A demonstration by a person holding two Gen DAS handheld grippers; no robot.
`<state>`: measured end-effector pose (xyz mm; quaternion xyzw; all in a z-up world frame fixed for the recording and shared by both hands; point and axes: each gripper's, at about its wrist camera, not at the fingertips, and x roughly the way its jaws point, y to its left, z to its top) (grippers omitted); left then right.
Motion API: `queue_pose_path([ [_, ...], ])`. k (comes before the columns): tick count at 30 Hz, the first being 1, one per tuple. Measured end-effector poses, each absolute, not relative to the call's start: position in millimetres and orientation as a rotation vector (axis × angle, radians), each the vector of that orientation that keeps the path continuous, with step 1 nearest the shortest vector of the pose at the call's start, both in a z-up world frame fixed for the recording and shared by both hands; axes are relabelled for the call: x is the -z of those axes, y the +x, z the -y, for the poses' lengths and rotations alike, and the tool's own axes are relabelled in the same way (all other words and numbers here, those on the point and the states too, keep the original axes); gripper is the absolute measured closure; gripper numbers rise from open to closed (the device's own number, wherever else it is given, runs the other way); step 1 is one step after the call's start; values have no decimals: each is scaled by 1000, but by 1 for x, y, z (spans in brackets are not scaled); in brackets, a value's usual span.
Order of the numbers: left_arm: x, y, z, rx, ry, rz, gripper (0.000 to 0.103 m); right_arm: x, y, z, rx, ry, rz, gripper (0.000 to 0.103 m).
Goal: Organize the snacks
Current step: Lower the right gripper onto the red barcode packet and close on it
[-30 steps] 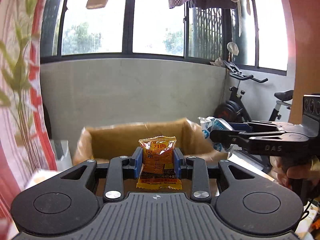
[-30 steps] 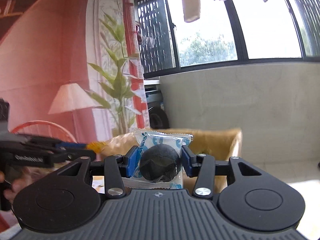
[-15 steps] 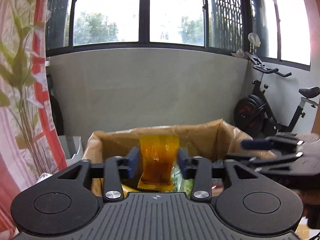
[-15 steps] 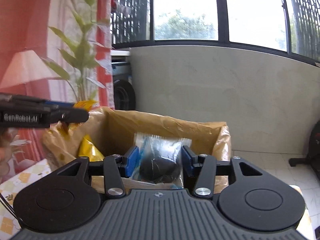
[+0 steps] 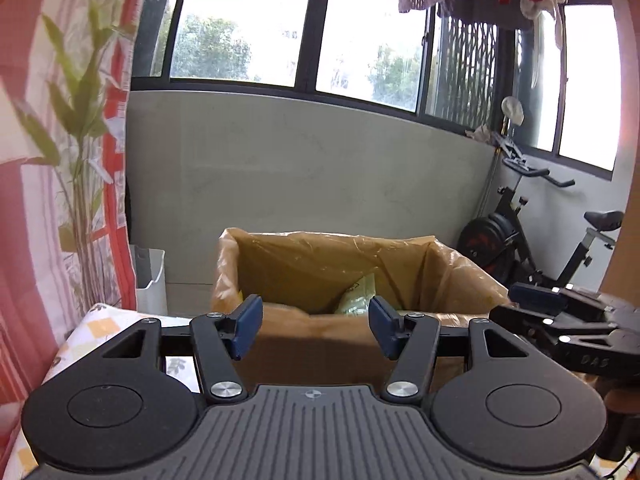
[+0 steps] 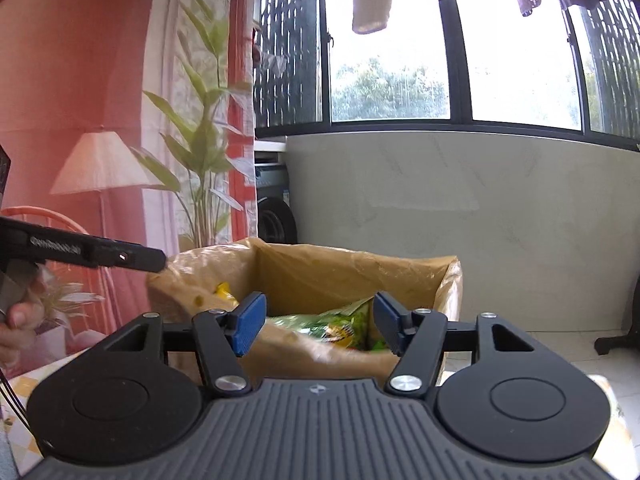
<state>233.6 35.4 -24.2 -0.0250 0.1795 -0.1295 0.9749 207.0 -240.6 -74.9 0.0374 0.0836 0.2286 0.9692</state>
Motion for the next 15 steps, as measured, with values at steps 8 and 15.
queue_pose_path([
  [8,67,190,-61,204,-146,-440,43,116,169,247,-426,141,-196,40],
  [15,118,186,-81,105,-196,-611,44,164,160,238,-430,6,-400,40],
])
